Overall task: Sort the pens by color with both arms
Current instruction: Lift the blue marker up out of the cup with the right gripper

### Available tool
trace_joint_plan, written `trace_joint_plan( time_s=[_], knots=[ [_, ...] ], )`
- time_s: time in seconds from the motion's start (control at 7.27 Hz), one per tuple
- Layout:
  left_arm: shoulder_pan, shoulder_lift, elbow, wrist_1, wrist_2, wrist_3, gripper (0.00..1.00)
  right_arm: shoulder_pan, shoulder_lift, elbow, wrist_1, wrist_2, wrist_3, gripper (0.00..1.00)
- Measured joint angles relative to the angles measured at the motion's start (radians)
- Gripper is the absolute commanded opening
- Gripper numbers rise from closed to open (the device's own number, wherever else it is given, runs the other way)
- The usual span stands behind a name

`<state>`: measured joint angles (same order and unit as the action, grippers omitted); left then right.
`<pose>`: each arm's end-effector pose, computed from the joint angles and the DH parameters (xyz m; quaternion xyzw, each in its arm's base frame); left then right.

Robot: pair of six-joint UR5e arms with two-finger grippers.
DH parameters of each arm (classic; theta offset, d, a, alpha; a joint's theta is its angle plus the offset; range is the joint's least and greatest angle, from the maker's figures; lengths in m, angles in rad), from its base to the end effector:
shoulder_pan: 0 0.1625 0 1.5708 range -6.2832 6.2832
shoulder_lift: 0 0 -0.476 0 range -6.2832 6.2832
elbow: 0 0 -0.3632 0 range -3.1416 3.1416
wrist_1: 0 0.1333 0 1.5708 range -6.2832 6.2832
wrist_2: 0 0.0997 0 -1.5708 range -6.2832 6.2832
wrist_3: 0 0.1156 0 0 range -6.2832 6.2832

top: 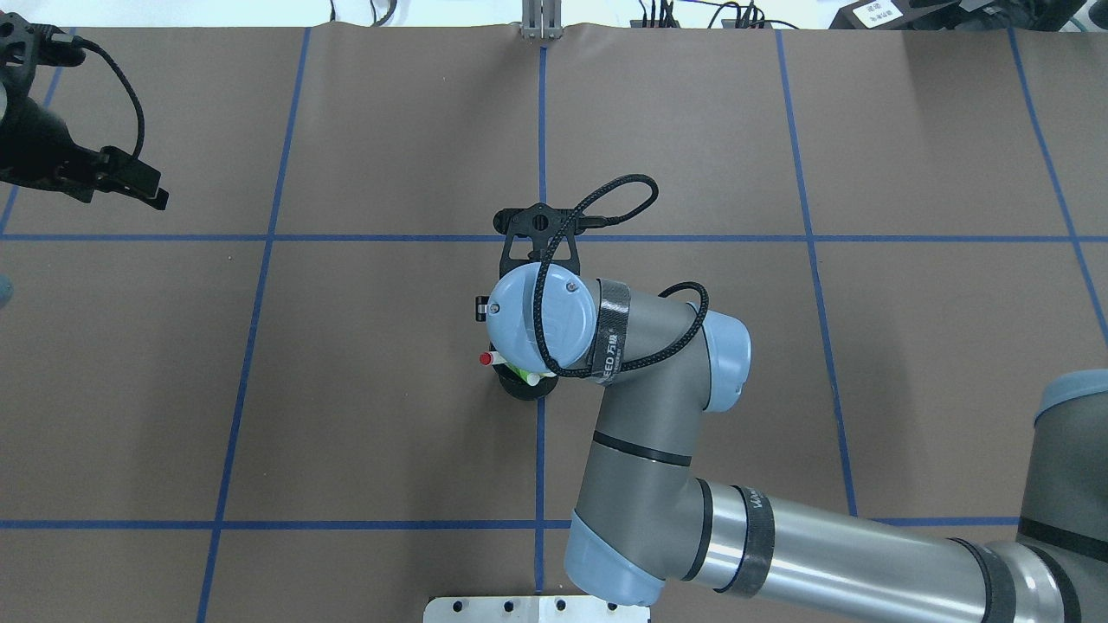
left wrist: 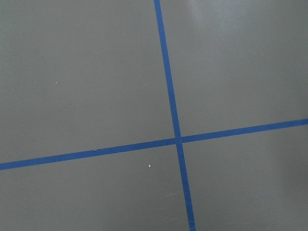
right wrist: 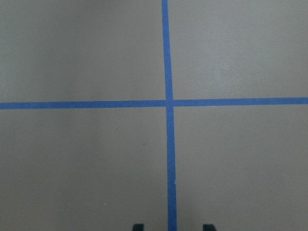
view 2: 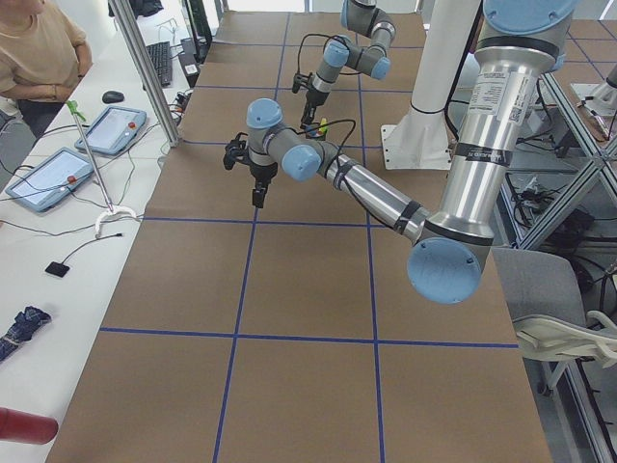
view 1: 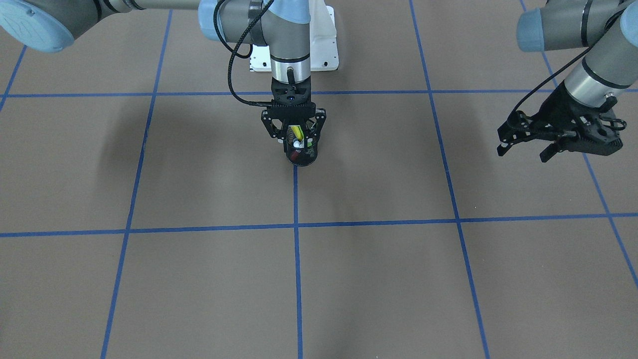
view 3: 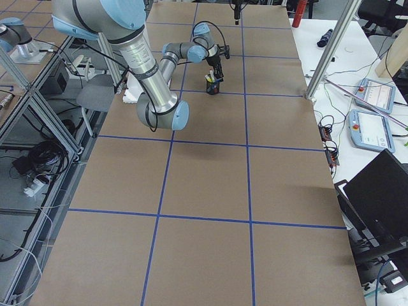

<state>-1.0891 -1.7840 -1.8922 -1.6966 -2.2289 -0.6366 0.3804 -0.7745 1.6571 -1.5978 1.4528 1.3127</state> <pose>0.1984 -0.5147 0.4537 0.0980 0.4219 0.0352 0.9006 -0.6167 -0.4048 0.2149 0.1809 -0.3764 0.0799 0.9051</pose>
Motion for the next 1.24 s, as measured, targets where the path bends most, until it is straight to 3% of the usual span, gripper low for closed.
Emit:
trace_joint_plan(
  time_s=[0.14, 0.69, 1.24],
  knots=[
    [0.000, 0.000, 0.000, 0.000, 0.000, 0.000, 1.00, 0.000, 0.000, 0.000, 0.000, 0.000, -0.002, 0.00],
    [0.001, 0.000, 0.001, 0.000, 0.000, 0.000, 1.00, 0.001, 0.000, 0.014, 0.001, -0.002, -0.003, 0.00],
    [0.001, 0.000, -0.001, -0.001, 0.000, -0.001, 1.00, 0.042, -0.023, 0.101, -0.009, 0.015, -0.017, 0.00]
  ],
)
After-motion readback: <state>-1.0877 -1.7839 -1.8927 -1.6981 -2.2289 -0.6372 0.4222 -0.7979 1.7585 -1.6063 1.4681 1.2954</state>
